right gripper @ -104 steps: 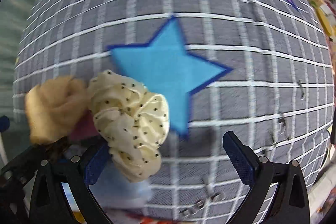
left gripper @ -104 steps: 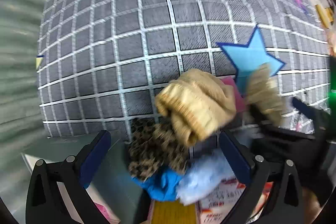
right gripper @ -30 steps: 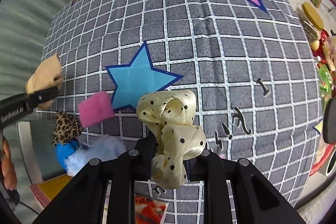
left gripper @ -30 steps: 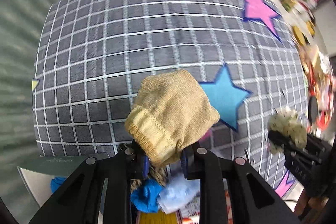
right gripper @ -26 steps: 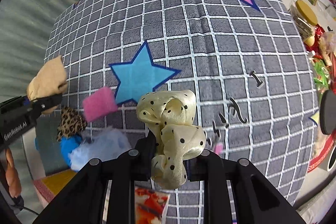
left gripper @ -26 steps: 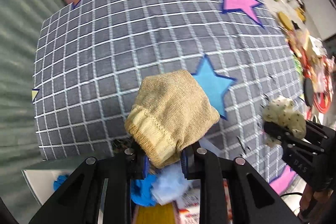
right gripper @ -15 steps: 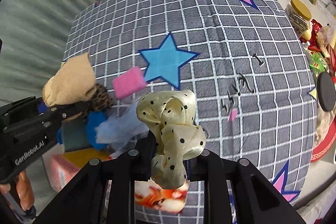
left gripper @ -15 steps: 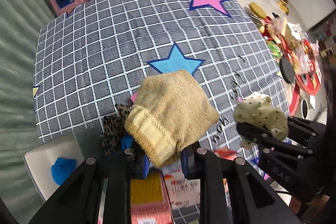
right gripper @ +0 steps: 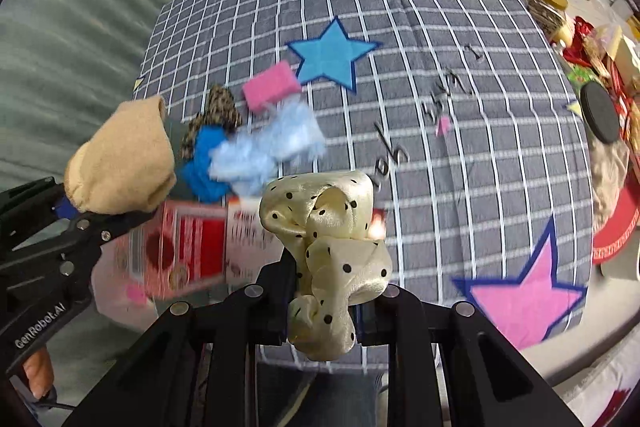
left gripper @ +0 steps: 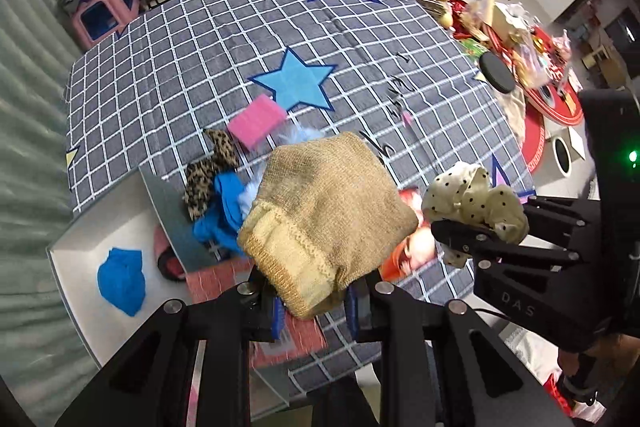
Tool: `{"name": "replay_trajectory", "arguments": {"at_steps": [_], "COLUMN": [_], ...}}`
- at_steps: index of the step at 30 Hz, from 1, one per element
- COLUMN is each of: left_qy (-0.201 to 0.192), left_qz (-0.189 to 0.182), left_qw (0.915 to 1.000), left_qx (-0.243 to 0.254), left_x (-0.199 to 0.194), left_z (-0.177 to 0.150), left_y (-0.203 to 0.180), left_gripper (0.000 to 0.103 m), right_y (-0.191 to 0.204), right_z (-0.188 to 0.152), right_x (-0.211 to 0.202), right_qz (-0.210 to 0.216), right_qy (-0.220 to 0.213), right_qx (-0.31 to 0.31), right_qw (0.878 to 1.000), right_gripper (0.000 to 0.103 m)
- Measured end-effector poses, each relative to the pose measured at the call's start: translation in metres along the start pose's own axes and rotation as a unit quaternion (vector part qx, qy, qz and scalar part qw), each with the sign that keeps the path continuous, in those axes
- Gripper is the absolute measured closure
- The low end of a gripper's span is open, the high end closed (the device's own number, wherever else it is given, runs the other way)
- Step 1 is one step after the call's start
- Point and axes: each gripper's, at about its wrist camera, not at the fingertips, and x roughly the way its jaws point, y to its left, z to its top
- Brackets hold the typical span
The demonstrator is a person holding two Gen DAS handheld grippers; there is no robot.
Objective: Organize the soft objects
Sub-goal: 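Carry the beige knit and polka-dot scrunchie over the white box with both tools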
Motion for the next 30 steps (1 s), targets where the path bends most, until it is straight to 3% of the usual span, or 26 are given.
{"name": "replay_trajectory", "arguments": {"at_steps": [9,16,30], "left_qy": [-0.008,-0.020,-0.034], "left_qz": [0.001,0.015,0.037], "left_qw": [0.9999,0.9987,0.9878], "left_qx": [-0.009,-0.044,-0.148], "left_x": [-0.020,-0.036,-0.050], "left_z": [-0.042,-0.074,-0.126], "left_y": [0.007,0.036,0.102], "left_gripper": [0.078,0.078,0.078], "right_y": [0.023,0.056,0.123], "right_z": [-0.049,-0.073,-0.080], "right_x": [-0.007,-0.004,-0.017], "right_qz": [0.004,0.018,0.029], "right_qy": [0.006,0.020,0.005], "right_qx": [-0.004,-0.033,-0.140], "right_qw": [1.000,0.999,0.990], "right_gripper": [0.080,0.080,0.080]}}
